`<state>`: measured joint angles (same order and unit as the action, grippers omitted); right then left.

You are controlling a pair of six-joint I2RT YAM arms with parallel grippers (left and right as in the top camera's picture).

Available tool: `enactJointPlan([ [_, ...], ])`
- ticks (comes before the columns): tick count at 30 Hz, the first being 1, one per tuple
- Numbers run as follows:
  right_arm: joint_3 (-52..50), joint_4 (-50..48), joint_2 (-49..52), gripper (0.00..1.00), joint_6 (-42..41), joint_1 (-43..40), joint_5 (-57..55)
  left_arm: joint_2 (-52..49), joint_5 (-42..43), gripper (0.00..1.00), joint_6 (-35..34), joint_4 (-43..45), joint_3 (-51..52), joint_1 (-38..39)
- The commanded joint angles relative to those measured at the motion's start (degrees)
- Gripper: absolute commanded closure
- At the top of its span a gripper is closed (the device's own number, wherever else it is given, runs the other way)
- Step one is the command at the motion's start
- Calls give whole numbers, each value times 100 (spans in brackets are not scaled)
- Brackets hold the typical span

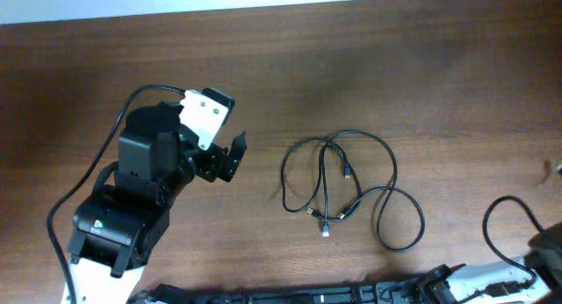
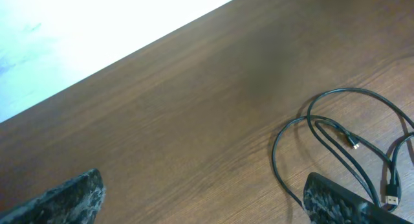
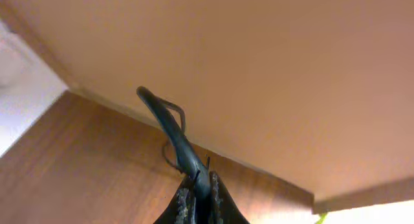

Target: Untangle cables

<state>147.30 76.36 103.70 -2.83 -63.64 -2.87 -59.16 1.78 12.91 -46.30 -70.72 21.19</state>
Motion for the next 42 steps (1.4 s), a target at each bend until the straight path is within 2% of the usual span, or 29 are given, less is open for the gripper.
enactJointPlan([
  [1, -452, -4, 120, 96, -111, -400, 564, 2, 83, 1, 90, 11, -26, -37],
  [4, -1182, -81, 170, 96, -109, -680, 1091, 2, 83, 1, 90, 9, -26, -37],
  [12, -3840, -1161, 170, 96, -111, -817, 1130, 2, 83, 1, 90, 9, -26, -37],
  [18, -4531, -1338, 170, 96, -111, -817, 1132, 2, 83, 1, 90, 11, -26, -37],
  [19, -4548, -1311, 170, 57, -111, -815, 1132, 2, 83, 1, 90, 9, -26, -37],
  [20, -4548, -1281, 170, 1, -111, -815, 1134, 2, 83, 1, 90, 9, -26, -35],
  [23, -4548, -1165, 170, 1, -111, -800, 1349, 2, 83, 1, 90, 11, -26, -37],
  [28, -4553, -553, 170, 1, -42, -782, 3038, 2, 83, 1, 90, 11, -26, -37],
  [31, -4553, -103, 170, 1, -39, -476, 3117, 2, 83, 1, 90, 9, -26, -37],
  [34, -4553, -15, 170, 1, 420, 278, 3117, 2, 83, 1, 90, 11, -26, -37],
  [39, -4553, 87, 170, 2, 1126, 2083, 3012, 2, 83, 1, 90, 9, -26, -37],
  [42, -4553, 85, 170, 1, 1161, 3314, 2140, 2, 83, 1, 90, 9, -26, -37],
])
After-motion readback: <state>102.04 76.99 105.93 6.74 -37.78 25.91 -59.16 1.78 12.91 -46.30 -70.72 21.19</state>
